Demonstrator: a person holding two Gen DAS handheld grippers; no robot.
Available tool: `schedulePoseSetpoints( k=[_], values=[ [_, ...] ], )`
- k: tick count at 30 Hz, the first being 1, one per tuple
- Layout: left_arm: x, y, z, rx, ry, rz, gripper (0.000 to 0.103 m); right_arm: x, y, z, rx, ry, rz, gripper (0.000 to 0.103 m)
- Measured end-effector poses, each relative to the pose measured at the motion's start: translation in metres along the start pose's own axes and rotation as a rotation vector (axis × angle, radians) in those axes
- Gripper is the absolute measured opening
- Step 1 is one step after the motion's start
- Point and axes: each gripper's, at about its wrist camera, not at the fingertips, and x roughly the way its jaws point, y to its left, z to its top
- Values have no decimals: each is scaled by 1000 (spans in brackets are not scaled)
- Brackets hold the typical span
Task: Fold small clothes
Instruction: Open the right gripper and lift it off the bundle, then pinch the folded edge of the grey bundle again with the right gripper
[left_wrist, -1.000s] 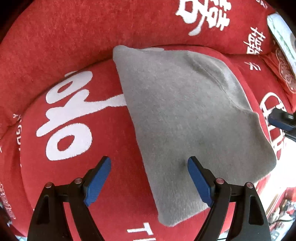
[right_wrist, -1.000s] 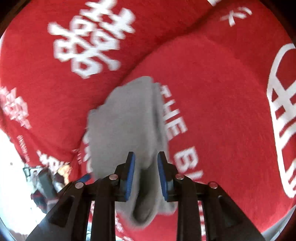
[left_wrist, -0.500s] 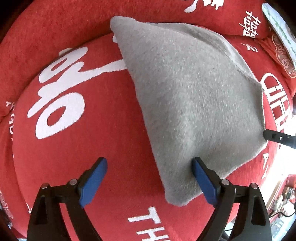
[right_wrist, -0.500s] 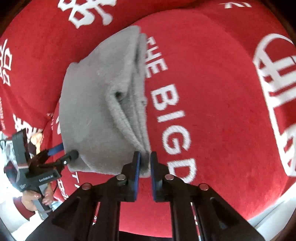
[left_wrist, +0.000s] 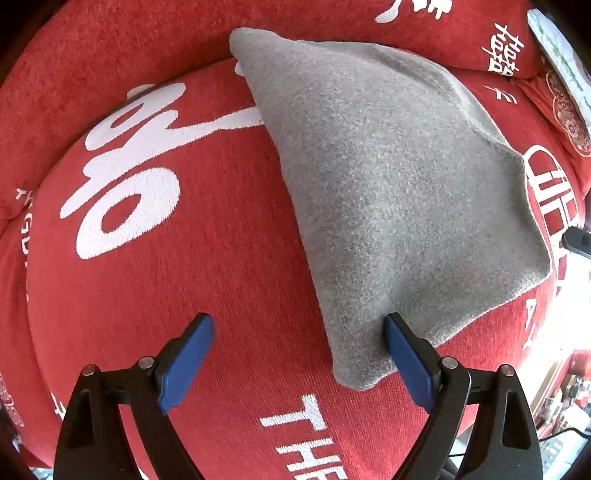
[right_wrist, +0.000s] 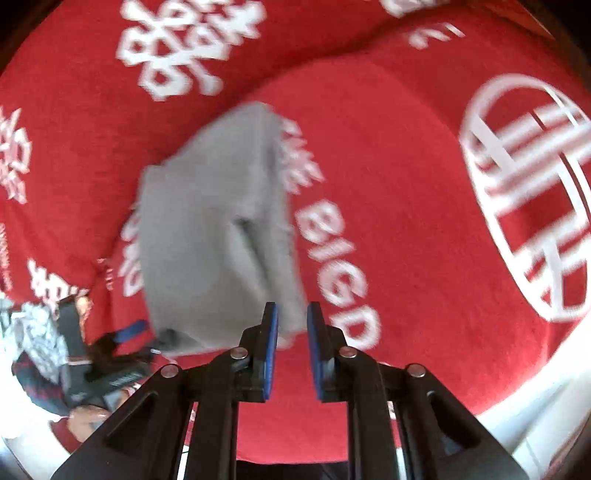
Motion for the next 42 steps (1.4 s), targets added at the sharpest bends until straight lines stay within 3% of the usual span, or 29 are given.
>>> schedulePoseSetpoints(
  k=[5,8,9,10,13,27,29,32,42],
  values=[
    [-2,5,-2,-13,10,-15,93,34,38,1,-166,99,-2,19],
    [-2,9,-5,-14,15,-29,93,54,36,-6,-201,155,-93,17],
    [-2,9,-5,-17,18,-31,93,61,31,-10,-206,173,-123,12],
    [-4,10,-6,-20,21,-31,93,64,25,-13,-198,185,-115,12],
    [-13,15,-10,-17,21,-22,93,60,18,-16,-167,185,-93,12],
    [-32,22,-10,-15,46,16,93,36,12,-15,-100,178,-158,16],
    [-35,22,-9,-12,43,16,93,33,11,-12,-91,165,-157,20],
    [-36,17,-5,-8,42,18,93,29,10,-5,-80,146,-154,34],
    [-40,19,2,-42,42,-24,93,34,12,21,-54,119,-102,36]
  ],
)
